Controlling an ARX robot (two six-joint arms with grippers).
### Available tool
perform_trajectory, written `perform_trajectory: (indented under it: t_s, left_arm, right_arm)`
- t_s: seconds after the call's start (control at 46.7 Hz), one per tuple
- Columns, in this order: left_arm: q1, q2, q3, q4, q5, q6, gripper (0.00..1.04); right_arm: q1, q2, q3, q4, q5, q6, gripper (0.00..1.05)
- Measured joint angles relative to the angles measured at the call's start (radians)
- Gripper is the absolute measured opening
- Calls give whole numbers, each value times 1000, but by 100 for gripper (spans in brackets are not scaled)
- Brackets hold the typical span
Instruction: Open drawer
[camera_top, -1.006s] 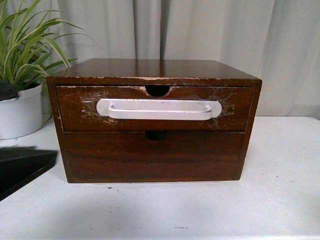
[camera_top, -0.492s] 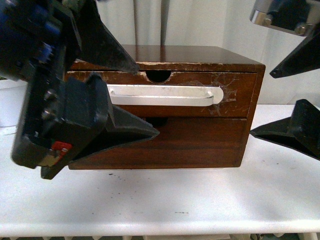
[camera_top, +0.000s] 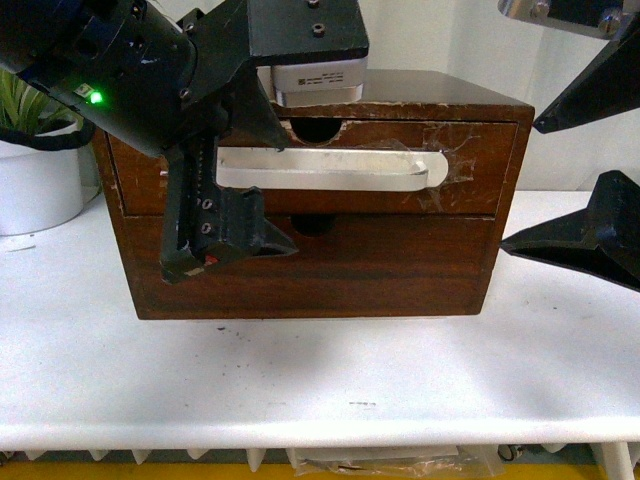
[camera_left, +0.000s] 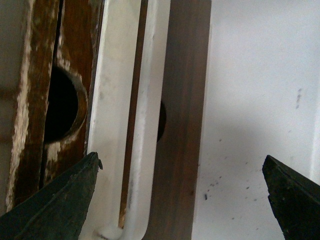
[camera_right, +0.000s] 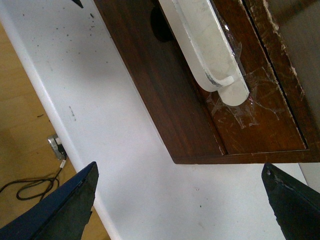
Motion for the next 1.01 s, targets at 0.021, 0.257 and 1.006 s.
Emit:
perform_trajectory:
  t_s: [0.021, 0.257, 1.006]
  left_arm:
    - [2, 3, 2, -2, -3, 8, 98]
    - [32, 38, 14, -45, -10, 54, 98]
    - [50, 80, 64, -120, 22, 123, 98]
  right_arm:
    - [0, 0, 0, 2, -3, 0, 96]
    - [5, 24, 0, 18, -16, 1, 96]
    - [86, 384, 290, 5, -30, 24, 96]
